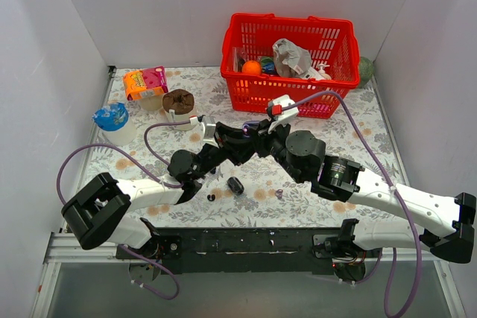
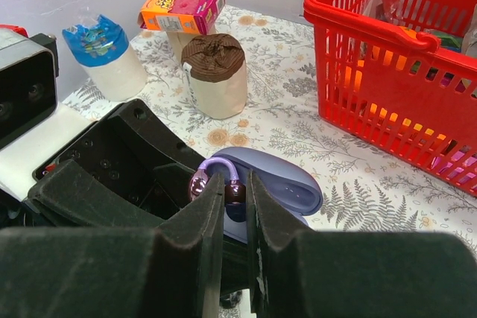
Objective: Insert the wireless bluetooth earbuds into the charging case
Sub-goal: Place the earbud in the charging case.
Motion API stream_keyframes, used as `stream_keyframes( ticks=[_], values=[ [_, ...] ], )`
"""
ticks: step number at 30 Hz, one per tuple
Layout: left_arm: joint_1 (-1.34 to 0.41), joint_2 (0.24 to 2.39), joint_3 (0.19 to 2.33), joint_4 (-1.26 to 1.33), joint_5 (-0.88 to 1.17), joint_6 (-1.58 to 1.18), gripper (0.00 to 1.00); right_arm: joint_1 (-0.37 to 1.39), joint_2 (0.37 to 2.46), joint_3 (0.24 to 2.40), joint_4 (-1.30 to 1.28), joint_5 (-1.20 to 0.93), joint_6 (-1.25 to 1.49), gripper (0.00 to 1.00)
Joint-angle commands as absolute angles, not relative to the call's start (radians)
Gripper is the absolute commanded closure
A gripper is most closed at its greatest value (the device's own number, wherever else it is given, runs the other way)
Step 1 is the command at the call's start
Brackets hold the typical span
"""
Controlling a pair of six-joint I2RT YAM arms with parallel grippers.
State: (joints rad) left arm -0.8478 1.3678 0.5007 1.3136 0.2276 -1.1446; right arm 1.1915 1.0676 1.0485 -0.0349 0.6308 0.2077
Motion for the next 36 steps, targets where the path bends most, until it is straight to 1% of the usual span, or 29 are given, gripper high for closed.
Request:
stream_keyframes(
  ticks=[1,12,18,19,20,23,26,29,36],
  values=[
    [-0.856,1.364,0.532,1.594,0.222,-1.134,1.00,1.195,1.045,1.037,-0.009,0.683,0.213,0.99],
    [-0.857,1.370,0.534,1.595,0.218,-1.134,1.00,1.197,1.025,1.017,-0.009,0.693,0.203,0.99],
    [-0.859,1.373,0.538,1.595,0.221,-1.135,1.00,1.195,1.029,1.026,-0.017,0.621,0.186,0.99],
    [-0.859,1.374,0.538,1.595,0.221,-1.135,1.00,1.195,1.031,1.031,-0.029,0.620,0.187,0.97],
    [-0.859,1.377,0.537,1.597,0.224,-1.137,1.00,1.195,1.035,1.038,-0.035,0.618,0.187,0.93],
    [-0.859,1.376,0.535,1.600,0.224,-1.137,1.00,1.195,1.038,1.046,-0.046,0.618,0.189,0.84],
    [-0.859,1.374,0.531,1.601,0.225,-1.135,1.00,1.195,1.035,1.049,-0.051,0.624,0.193,0.78],
    [-0.859,1.371,0.528,1.603,0.221,-1.135,1.00,1.195,1.034,1.054,-0.054,0.634,0.193,0.74],
    [-0.859,1.370,0.522,1.606,0.216,-1.135,1.00,1.195,1.014,1.065,-0.063,0.652,0.195,0.72]
  ],
)
